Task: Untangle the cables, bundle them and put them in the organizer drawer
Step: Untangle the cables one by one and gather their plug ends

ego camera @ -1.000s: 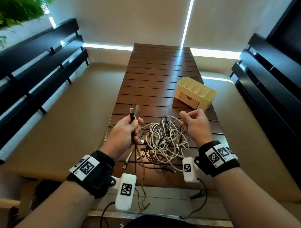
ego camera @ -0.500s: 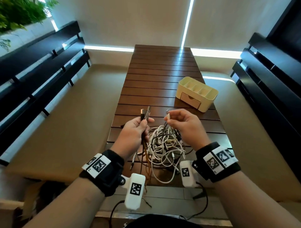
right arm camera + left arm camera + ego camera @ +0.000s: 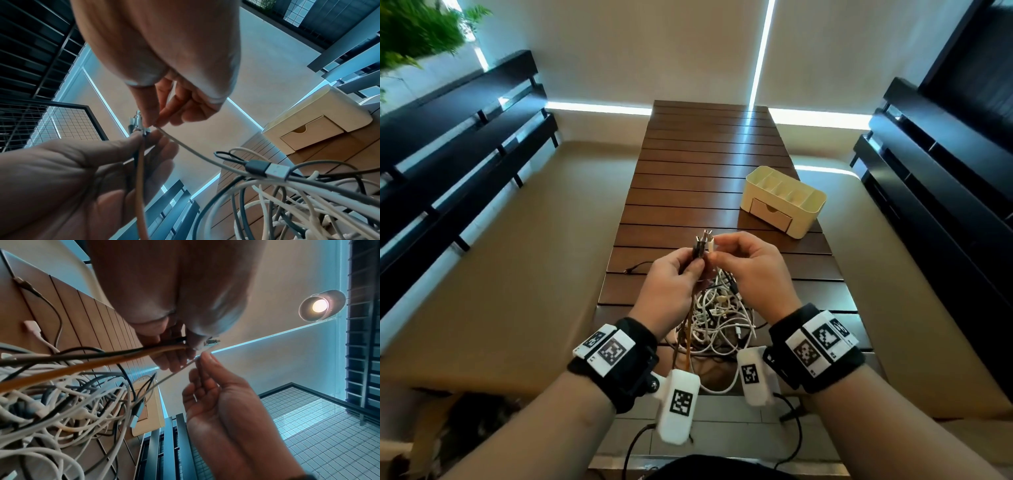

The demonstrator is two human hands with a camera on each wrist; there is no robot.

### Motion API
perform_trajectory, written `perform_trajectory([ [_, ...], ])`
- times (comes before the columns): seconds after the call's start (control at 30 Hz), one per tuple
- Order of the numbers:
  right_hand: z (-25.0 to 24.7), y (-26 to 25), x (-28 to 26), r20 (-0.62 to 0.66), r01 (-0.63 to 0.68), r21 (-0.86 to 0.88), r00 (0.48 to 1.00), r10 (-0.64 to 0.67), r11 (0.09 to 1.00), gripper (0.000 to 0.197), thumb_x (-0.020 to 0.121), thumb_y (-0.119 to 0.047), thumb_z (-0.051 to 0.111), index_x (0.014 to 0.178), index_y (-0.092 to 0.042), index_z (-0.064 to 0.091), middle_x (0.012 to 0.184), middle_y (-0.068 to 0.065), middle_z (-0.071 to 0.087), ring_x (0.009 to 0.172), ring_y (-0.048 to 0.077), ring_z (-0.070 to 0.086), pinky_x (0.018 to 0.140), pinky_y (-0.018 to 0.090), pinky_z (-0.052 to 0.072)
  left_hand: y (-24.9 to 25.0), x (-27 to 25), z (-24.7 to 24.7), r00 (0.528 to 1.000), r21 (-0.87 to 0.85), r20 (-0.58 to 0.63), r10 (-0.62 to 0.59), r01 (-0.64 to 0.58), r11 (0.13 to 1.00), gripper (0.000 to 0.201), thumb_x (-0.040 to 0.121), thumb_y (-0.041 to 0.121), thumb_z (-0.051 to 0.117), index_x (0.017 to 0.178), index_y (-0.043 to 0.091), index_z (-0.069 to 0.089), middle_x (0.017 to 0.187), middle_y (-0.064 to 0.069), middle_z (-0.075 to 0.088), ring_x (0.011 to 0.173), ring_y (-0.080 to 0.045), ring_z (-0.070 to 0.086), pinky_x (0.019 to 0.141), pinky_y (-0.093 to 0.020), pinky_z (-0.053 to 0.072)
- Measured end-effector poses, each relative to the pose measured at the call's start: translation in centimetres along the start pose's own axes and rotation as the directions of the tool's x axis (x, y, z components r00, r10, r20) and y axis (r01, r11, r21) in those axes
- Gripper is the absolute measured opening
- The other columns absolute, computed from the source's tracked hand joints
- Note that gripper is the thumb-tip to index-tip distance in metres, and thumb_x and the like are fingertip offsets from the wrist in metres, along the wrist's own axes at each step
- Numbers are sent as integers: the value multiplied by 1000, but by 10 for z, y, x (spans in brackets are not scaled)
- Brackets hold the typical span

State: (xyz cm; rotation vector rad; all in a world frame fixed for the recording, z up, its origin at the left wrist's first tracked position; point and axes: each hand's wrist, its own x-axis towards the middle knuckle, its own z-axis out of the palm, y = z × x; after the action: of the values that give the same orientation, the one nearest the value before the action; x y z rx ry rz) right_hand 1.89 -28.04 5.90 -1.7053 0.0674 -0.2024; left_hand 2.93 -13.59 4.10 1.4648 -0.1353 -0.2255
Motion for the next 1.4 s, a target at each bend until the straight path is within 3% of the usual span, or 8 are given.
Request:
perform_trajectory([
  [0.27,-3,-5,1,21,1,-12,1000,-1,1000,20,86,-3,74,87,-23,72,81,-3,75,74,8,70,70,20,55,-1,5,5,997,60,-7,79,-79,995,22,100,10,56,104,22,74,99,-7,76,94,-21,70,89,-38,57],
  [0.5,-8,-4,7,14,-11,-23,1000,11,1000,15,86,-2,73,92,-15,74,84,7,76,74,22,72,76,35,61,-2,13,11,999,93,16,51,-52,994,24,102,9,52,100,24,71,94,-5,74,88,-18,68,90,-44,57],
  [0.8,-20,-3,16,44,46,-6,998,-46,999,18,87,-4,72,104,-9,71,108,15,63,82,31,71,76,35,61,3,24,11,992,104,103,67,-78,991,21,104,7,46,105,13,66,79,-4,65,74,-13,64,76,-30,56],
  [0.93,-22,27,4,194,-184,24,965,176,983,29,85,-15,76,109,-20,61,103,7,68,87,25,70,83,42,60,8,34,8,996,79,33,88,-91,993,22,106,10,41,96,11,61,67,0,57,71,-21,58,83,-43,53],
  [1.0,-15,48,-3,268,-176,-143,940,210,974,31,84,-19,78,108,-23,60,105,0,67,93,15,69,85,32,58,16,38,8,996,15,8,88,-88,996,23,106,9,39,94,9,59,66,0,53,68,-20,56,80,-40,52],
  [1.13,-12,74,15,134,71,-488,991,-6,870,22,89,-24,72,108,-27,61,110,-11,52,102,4,55,89,20,49,32,39,10,997,-128,24,76,-72,989,25,107,10,36,93,7,58,63,2,49,60,-13,53,70,-30,52],
  [1.3,-49,93,55,-8,-158,-653,980,201,740,8,98,-25,61,94,-20,66,119,-5,45,108,14,55,86,22,46,53,42,4,992,-222,10,127,-122,967,29,107,9,34,90,9,57,61,4,47,56,-11,46,62,-25,48],
  [1.4,-53,75,56,-19,-116,-711,989,146,693,9,95,-28,63,93,-21,66,111,-6,49,103,14,56,94,31,50,54,42,-1,994,-230,-8,113,-111,967,28,107,10,34,91,9,56,61,4,46,56,-11,46,64,-27,47],
])
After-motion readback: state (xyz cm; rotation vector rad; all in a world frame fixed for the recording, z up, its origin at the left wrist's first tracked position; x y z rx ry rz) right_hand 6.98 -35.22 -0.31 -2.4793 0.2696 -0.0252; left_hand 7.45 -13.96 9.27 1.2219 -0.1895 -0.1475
